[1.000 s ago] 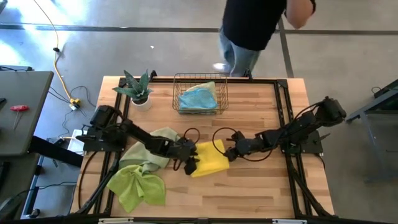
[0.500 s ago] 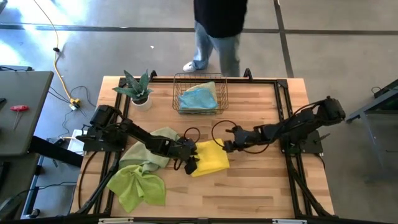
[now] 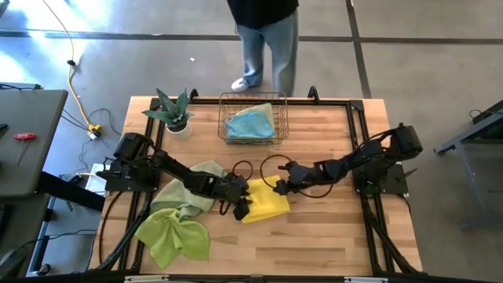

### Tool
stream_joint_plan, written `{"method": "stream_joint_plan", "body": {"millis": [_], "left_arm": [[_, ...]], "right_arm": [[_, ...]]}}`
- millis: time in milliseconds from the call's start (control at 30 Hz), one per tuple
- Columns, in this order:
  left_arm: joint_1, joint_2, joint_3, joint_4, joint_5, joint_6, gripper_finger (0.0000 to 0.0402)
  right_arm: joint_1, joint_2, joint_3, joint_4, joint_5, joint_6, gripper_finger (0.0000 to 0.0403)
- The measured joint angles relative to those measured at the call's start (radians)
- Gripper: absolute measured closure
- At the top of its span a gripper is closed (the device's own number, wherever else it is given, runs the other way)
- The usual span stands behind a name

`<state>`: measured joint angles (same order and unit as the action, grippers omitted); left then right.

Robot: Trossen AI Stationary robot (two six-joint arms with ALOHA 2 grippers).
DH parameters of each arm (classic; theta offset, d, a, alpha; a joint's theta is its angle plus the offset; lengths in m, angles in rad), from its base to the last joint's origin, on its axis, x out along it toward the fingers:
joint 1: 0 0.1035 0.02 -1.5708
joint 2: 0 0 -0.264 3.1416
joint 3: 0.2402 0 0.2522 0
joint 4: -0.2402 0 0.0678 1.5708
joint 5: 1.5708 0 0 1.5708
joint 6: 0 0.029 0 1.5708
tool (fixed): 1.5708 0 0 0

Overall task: Fold microfiber towels
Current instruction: Put the yellow microfiber cloth in the basket

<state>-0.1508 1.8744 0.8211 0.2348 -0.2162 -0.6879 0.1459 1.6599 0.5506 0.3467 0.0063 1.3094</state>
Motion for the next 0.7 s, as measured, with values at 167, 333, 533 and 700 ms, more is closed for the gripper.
{"method": "stream_joint_plan", "body": {"millis": [167, 333, 533, 700], "left_arm": [[0.003, -0.001, 0.000, 0.001, 0.003, 0.000, 0.0236], [0.003, -0.001, 0.000, 0.001, 0.004, 0.000, 0.0236], [0.010, -0.008, -0.001, 0.016, 0.055, -0.075, 0.0236], [0.020, -0.086, -0.003, 0.051, 0.115, -0.124, 0.0236]], "right_arm": [[0.000, 0.004, 0.012, -0.015, 0.000, -0.008, 0.0221], [0.000, 0.006, 0.012, -0.031, 0.008, -0.008, 0.0321], [0.001, 0.008, 0.011, -0.036, 0.010, 0.008, 0.0388], [0.006, -0.020, 0.014, -0.041, -0.009, -0.023, 0.0399]]}}
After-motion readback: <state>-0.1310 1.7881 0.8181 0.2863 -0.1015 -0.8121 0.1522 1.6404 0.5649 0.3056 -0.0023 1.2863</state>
